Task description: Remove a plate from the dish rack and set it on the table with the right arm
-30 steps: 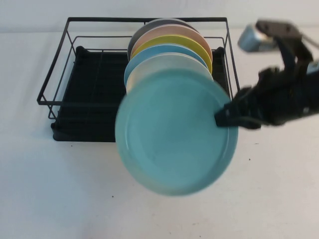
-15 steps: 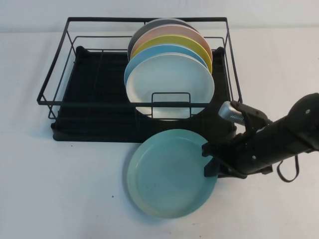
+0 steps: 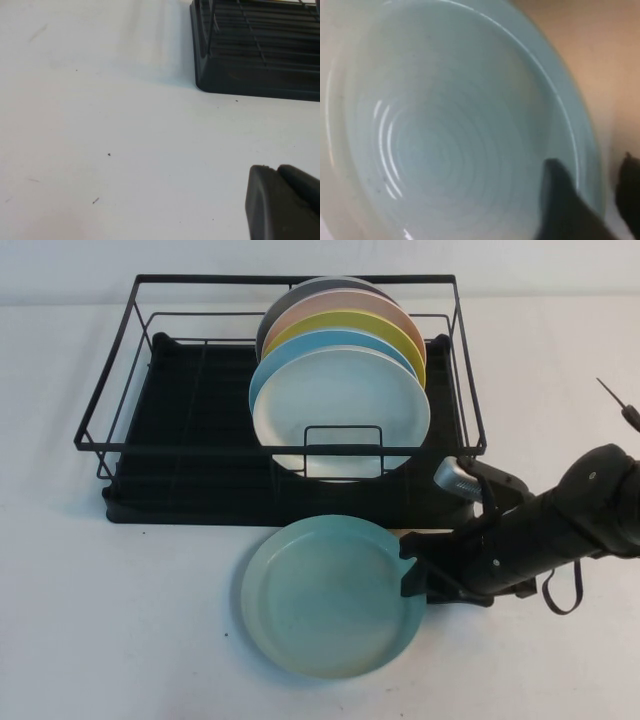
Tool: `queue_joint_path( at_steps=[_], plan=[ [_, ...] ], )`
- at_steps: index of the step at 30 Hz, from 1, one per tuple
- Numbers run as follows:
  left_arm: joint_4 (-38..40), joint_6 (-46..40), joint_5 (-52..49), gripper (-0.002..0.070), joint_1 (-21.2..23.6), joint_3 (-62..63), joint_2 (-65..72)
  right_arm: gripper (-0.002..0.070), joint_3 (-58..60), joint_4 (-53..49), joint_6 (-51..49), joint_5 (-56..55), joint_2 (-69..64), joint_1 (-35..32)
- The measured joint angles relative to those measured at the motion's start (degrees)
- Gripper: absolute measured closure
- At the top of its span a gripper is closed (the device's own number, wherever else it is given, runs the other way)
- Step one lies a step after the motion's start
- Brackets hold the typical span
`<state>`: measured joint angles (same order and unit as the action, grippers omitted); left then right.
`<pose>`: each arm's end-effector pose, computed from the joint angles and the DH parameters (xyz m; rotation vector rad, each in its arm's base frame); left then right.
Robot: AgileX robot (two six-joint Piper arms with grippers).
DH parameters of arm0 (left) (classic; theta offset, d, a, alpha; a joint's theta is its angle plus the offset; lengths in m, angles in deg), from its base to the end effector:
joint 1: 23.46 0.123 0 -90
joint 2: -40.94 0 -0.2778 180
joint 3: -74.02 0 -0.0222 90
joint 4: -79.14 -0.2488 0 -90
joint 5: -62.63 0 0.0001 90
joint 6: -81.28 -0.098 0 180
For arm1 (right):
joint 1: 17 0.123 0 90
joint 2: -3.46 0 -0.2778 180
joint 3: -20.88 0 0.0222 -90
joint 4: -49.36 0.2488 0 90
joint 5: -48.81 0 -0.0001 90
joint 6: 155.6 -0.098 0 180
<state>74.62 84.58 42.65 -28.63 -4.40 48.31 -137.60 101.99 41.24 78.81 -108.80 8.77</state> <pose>0.0652 -0.0032 0.1724 0.0797 1.8433 -0.0266 0.2900 0.1833 0.1438 0.0075 2.8108 0.8331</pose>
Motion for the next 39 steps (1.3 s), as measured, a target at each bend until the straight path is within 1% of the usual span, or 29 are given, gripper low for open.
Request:
queue_joint_path(
  at_steps=[2,3,5,7,9,10,12,15,16,18,22,29,34,39],
  plan=[
    [0.0,0.0,0.0,0.0679,0.0,0.0,0.0,0.0366,-0.5,-0.2,0.0,0.5,0.0,0.0],
    [0.0,0.0,0.0,0.0679,0.0,0.0,0.0,0.0328,-1.1,-0.5,0.0,0.8,0.0,0.0],
    [0.0,0.0,0.0,0.0679,0.0,0.0,0.0,0.0293,-1.9,-1.7,0.2,1.7,0.0,0.0],
    [0.0,0.0,0.0,0.0679,0.0,0.0,0.0,0.0295,-3.1,-3.0,0.3,3.3,0.5,0.0],
    [0.0,0.0,0.0,0.0679,0.0,0.0,0.0,0.0334,-4.1,-4.5,0.3,5.6,2.1,0.0],
    [0.0,0.0,0.0,0.0679,0.0,0.0,0.0,0.0365,-4.6,-5.2,0.3,6.8,3.4,0.0],
    [0.0,0.0,0.0,0.0679,0.0,0.0,0.0,0.0446,-4.8,-6.7,0.3,8.8,6.1,0.0],
    [0.0,0.0,0.0,0.0679,0.0,0.0,0.0,0.0589,-5.0,-10.4,0.3,10.7,11.3,0.0],
    [0.0,0.0,0.0,0.0679,0.0,0.0,0.0,0.0625,-5.0,-11.8,0.3,11.5,13.1,0.0],
    [0.0,0.0,0.0,0.0679,0.0,0.0,0.0,0.0662,-5.0,-14.0,0.3,13.1,16.5,0.0],
    [0.0,0.0,0.0,0.0679,0.0,0.0,0.0,0.0687,-3.7,-15.1,0.3,15.0,24.5,0.0],
    [0.0,0.0,0.0,0.0679,0.0,0.0,0.0,0.0693,4.2,-16.1,0.3,16.3,38.7,0.0],
    [0.0,0.0,0.0,0.0679,0.0,0.0,0.0,0.0694,5.3,-22.9,0.3,20.9,44.8,0.0],
    [0.0,0.0,0.0,0.0679,0.0,0.0,0.0,0.0694,6.4,-29.8,0.3,21.4,45.4,0.0]
  ],
)
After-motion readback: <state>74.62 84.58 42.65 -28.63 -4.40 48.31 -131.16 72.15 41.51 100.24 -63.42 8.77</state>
